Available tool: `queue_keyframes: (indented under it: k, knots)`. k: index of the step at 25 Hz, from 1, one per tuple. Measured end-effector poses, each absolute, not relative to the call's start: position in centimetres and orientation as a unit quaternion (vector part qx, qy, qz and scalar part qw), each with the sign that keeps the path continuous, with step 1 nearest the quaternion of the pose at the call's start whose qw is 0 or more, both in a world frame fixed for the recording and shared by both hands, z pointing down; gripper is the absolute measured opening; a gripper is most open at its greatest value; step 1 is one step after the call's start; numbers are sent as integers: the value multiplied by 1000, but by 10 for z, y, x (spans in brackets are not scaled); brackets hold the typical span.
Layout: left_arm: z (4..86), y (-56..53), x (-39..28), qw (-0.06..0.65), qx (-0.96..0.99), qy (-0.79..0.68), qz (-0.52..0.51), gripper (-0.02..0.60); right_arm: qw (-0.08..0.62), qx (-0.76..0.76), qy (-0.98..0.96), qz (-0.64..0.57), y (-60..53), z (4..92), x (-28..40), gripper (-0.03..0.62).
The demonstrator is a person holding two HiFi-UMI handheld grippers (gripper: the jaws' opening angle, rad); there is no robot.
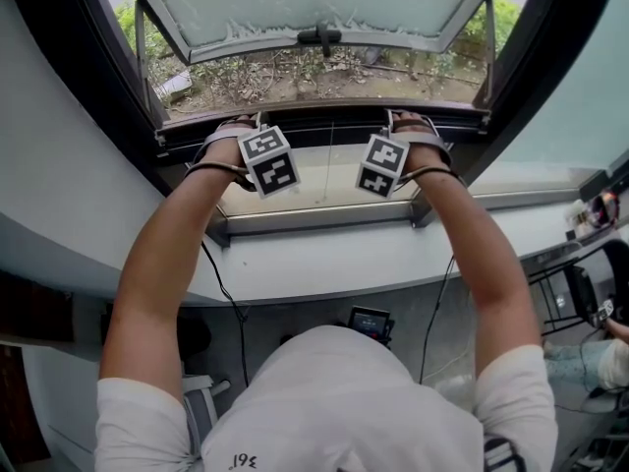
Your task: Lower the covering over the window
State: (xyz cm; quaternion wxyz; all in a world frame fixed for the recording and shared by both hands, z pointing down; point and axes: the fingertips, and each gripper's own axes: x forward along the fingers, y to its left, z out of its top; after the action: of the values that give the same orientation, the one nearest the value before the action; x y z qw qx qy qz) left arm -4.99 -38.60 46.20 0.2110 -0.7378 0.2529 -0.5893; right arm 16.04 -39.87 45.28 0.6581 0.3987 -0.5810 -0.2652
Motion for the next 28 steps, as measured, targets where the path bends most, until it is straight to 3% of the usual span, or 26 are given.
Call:
queue_keyframes:
  k: [28]
  knots:
    - [489, -392, -49, 209, -738, 249, -591, 291, 652, 411, -583, -256, -406, 479, 160, 193]
